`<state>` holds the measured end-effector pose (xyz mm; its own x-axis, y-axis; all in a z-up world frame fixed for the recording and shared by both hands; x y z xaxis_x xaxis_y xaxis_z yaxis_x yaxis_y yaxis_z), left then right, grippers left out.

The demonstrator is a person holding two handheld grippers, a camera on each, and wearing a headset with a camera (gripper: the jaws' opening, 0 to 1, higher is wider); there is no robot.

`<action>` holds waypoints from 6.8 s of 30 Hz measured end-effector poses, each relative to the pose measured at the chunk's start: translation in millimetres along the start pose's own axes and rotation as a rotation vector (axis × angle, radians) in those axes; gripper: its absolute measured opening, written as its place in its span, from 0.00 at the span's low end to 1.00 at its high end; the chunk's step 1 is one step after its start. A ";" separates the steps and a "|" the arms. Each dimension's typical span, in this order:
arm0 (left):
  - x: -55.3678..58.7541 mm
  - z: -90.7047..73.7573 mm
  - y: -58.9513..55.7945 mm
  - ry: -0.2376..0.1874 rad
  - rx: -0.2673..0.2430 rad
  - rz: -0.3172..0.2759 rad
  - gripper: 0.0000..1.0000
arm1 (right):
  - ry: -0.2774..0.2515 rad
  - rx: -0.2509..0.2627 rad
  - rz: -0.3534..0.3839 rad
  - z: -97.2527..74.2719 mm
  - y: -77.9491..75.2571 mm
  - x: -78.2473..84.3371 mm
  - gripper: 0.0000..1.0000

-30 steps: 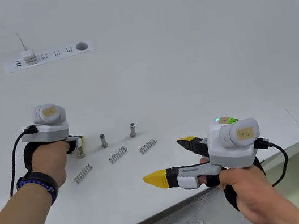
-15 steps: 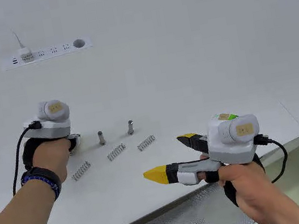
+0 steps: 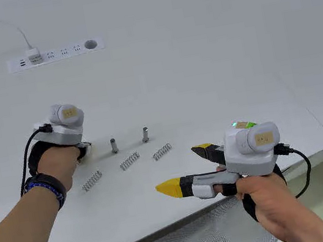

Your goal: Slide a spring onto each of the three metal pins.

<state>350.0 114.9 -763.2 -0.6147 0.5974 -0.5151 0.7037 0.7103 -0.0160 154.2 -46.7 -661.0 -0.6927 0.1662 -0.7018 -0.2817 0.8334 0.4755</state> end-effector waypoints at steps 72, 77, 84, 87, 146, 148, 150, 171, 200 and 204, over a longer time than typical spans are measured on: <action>25.2 -64.3 -4.0 -0.181 -0.078 -0.049 0.08 | 0.035 -0.017 -0.001 1.4 6.0 10.2 0.87; 25.6 -64.3 -5.4 -0.181 -0.085 -0.042 0.08 | 0.038 -0.024 -0.002 3.2 7.2 11.0 0.86; 26.0 -63.6 -4.6 -0.179 -0.090 -0.042 0.08 | 0.040 -0.027 0.000 3.9 7.2 11.4 0.86; 25.5 -63.1 -4.3 -0.178 -0.088 -0.050 0.08 | 0.041 -0.027 0.001 3.6 6.9 11.9 0.86; 85.7 -96.1 -9.6 -0.194 0.036 -0.175 0.53 | 0.053 -0.037 -0.020 17.6 6.3 11.4 0.87; 85.7 -96.9 -9.6 -0.209 0.046 -0.159 0.55 | 0.054 -0.037 -0.024 18.3 5.9 10.9 0.87; 85.1 -100.0 -11.2 -0.225 0.059 -0.135 0.58 | 0.054 -0.036 -0.028 19.2 4.8 10.2 0.87; 98.3 -115.0 -23.1 -0.236 0.169 0.011 0.73 | 0.069 -0.013 -0.064 22.1 -6.4 7.5 0.88; 100.0 -105.4 -28.2 -0.196 0.196 0.031 0.63 | 0.124 0.000 -0.109 16.9 -0.9 24.1 0.88; 98.9 -101.6 -32.3 -0.188 0.200 0.035 0.61 | 0.124 0.003 -0.109 15.7 -2.1 24.3 0.88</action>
<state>230.2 188.9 -726.6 -0.5249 0.5275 -0.6680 0.7913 0.5916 -0.1545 148.4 -36.1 -687.4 -0.7353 0.0087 -0.6777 -0.3578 0.8443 0.3990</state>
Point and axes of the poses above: the centre of the closed fingertips' face, and the gripper's own axes: z roughly forward along the fingers, y roughly to its left, x roughly out of its underside, the point moved 4 cm from there along -z, roughly backward along the fingers, and after that the axes turned 3 degrees about z, right-handed, at the moved point
